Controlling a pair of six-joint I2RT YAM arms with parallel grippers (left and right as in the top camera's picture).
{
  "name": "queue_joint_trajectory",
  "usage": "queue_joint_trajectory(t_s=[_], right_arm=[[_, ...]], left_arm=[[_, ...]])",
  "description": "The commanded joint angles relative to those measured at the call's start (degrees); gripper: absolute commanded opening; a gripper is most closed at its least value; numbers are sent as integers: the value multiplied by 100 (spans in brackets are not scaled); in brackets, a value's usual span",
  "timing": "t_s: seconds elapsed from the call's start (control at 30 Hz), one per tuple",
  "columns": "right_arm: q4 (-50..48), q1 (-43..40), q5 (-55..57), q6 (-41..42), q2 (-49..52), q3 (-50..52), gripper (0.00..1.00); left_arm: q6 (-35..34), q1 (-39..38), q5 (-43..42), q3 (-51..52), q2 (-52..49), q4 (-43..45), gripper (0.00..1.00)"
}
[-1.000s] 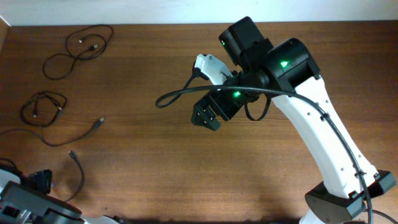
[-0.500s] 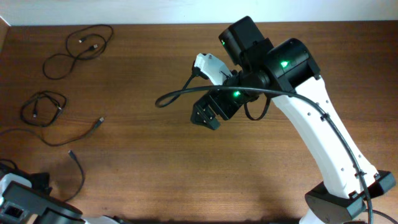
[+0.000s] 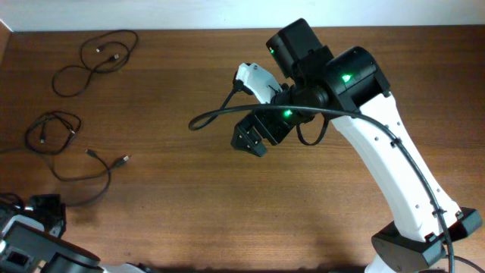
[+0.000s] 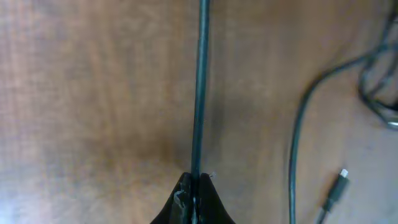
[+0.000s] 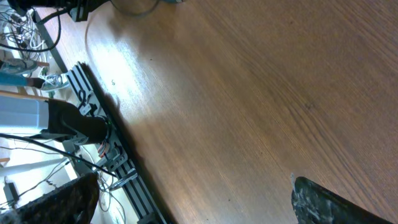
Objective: Untangle cables
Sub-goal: 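Open the left gripper and release the cable at the left edge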
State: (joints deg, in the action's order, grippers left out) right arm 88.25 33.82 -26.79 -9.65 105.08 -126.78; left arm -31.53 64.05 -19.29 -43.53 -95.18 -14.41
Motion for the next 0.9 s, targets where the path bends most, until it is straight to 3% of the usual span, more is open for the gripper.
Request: queue_joint_trajectory(t_s=[0.0, 0.03, 0.07, 0.1, 0.13, 0.27, 0.37, 0.5, 0.6, 0.7, 0.87], right_arm=[[20, 24, 48, -42, 9, 20, 98], [20, 24, 46, -42, 9, 20, 99], [20, 24, 46, -42, 9, 20, 98], [20, 24, 46, -42, 9, 20, 98], [22, 24, 48, -42, 9, 20, 98], [22, 24, 48, -44, 9, 20, 98], [9, 24, 48, -44, 9, 20, 98], [-61, 24, 46, -42, 9, 20, 98], [-22, 24, 48, -44, 9, 22, 98], [-22, 24, 46, -44, 11, 20, 98], [13, 24, 48, -44, 11, 22, 98]], left_arm=[[-142, -13, -391, 48, -48, 92, 19], [-140, -13, -389, 48, -48, 90, 55], [-140, -13, -389, 48, -48, 90, 76], [-140, -13, -393, 48, -48, 87, 92], [-138, -13, -398, 46, -46, 87, 99], [-96, -15, -275, -72, 192, -59, 99], [-63, -33, 802, -396, 841, -577, 99], [42, -535, 1480, -940, 1320, -905, 99], [407, -1239, 2107, -1432, 1294, -1080, 96], [1707, -2048, 2514, -2420, 798, -1423, 100], [1814, -2369, 2485, -2885, -57, -1652, 98]])
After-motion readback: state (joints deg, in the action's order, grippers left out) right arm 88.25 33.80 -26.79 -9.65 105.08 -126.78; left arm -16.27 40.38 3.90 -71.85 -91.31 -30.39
